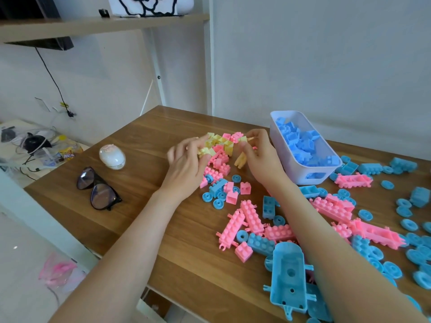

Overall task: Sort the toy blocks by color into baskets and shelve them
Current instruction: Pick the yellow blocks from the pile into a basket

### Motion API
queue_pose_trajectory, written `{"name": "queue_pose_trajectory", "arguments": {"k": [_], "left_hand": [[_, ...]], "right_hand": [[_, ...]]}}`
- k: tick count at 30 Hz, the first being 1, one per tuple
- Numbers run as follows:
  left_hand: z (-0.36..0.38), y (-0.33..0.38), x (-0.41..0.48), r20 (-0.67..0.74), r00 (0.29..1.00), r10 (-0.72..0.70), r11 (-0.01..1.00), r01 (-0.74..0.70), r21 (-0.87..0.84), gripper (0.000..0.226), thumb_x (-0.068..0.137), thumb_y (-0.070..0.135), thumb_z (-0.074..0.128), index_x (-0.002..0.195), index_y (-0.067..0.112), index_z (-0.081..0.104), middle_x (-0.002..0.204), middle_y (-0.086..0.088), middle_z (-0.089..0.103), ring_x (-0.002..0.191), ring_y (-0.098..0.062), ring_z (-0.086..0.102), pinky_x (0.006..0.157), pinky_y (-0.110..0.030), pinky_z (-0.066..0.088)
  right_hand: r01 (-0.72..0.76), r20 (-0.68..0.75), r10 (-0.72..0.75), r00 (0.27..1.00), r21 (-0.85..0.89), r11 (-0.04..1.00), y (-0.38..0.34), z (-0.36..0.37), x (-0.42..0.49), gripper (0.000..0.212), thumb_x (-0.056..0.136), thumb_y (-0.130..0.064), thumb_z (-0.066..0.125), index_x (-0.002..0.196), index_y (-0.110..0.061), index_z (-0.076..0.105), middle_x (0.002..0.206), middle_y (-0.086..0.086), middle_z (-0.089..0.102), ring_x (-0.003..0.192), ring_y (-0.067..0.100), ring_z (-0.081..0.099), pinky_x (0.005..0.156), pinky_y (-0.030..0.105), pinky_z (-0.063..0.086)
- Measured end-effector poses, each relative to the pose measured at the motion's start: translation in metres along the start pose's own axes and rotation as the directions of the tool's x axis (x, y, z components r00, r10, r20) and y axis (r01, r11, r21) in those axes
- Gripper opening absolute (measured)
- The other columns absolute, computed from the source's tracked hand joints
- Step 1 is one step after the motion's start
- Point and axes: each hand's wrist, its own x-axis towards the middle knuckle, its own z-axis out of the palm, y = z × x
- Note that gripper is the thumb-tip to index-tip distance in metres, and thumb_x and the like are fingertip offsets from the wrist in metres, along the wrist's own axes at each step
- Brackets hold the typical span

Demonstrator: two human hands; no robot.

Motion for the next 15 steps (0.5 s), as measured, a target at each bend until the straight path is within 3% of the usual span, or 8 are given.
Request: {"name": "queue_pose_trajectory", "arguments": {"k": [3,7,9,11,13,15], "left_hand": [[-0.002,0.003,0.001,0.085,0.996,0.023,0.997,-0.029,0.07,0.031,0.101,0.031,0.034,0.126,0.016,0.045,0.135,-0.006,0.047,0.13,-0.018,0.036,0.11,-0.037,0.016],[-0.006,0.01,-0.001,0.085,0.993,-0.082,0.996,0.086,-0.037,0.029,0.101,0.03,0.037,0.125,0.015,0.042,0.131,-0.006,0.049,0.122,-0.016,0.039,0.107,-0.036,0.028],[-0.008,0.011,0.0,0.093,0.986,-0.138,0.982,0.149,-0.117,0.03,0.101,0.032,0.037,0.126,0.015,0.038,0.121,-0.004,0.054,0.106,-0.009,0.047,0.089,-0.028,0.046],[-0.008,0.009,0.001,0.045,0.982,-0.182,0.969,0.187,-0.16,0.029,0.1,0.033,0.038,0.124,0.017,0.036,0.103,-0.001,0.059,0.082,-0.008,0.057,0.06,-0.015,0.044],[-0.008,0.008,0.001,-0.015,0.978,-0.21,0.958,0.202,-0.206,0.024,0.1,0.028,0.042,0.12,0.017,0.036,0.092,0.0,0.058,0.069,-0.01,0.057,0.052,-0.013,0.039],[-0.009,0.008,0.0,-0.086,0.967,-0.239,0.943,0.21,-0.256,0.02,0.098,0.019,0.047,0.115,0.016,0.037,0.092,0.001,0.055,0.07,-0.009,0.056,0.055,-0.013,0.042]], "right_hand": [[0.015,-0.011,-0.015,1.0,-0.033,0.999,-0.002,0.0,-0.002,0.026,0.099,-0.03,0.043,0.124,-0.023,0.042,0.093,-0.019,0.05,0.07,-0.008,0.05,0.052,-0.006,0.035],[0.019,0.031,-0.017,0.999,-0.086,0.996,0.0,0.0,-0.001,0.032,0.1,-0.032,0.039,0.13,-0.021,0.041,0.104,-0.013,0.052,0.074,-0.004,0.05,0.055,0.004,0.037],[0.029,0.05,-0.023,0.998,-0.113,0.993,0.0,0.001,-0.002,0.033,0.099,-0.034,0.041,0.129,-0.018,0.041,0.1,-0.011,0.052,0.07,-0.004,0.05,0.053,0.005,0.036],[0.034,0.033,-0.03,0.999,-0.146,0.989,0.001,0.0,-0.002,0.033,0.098,-0.035,0.043,0.125,-0.016,0.041,0.093,-0.01,0.052,0.063,-0.004,0.049,0.048,0.005,0.037],[0.021,0.014,-0.019,1.0,-0.171,0.985,0.003,0.0,-0.002,0.031,0.098,-0.031,0.045,0.124,-0.014,0.04,0.085,-0.01,0.053,0.06,-0.001,0.05,0.045,0.004,0.036],[0.009,0.035,-0.002,0.999,-0.196,0.981,0.005,0.0,-0.002,0.031,0.097,-0.022,0.047,0.125,-0.014,0.038,0.076,-0.012,0.052,0.059,0.003,0.053,0.044,0.006,0.035]]}}
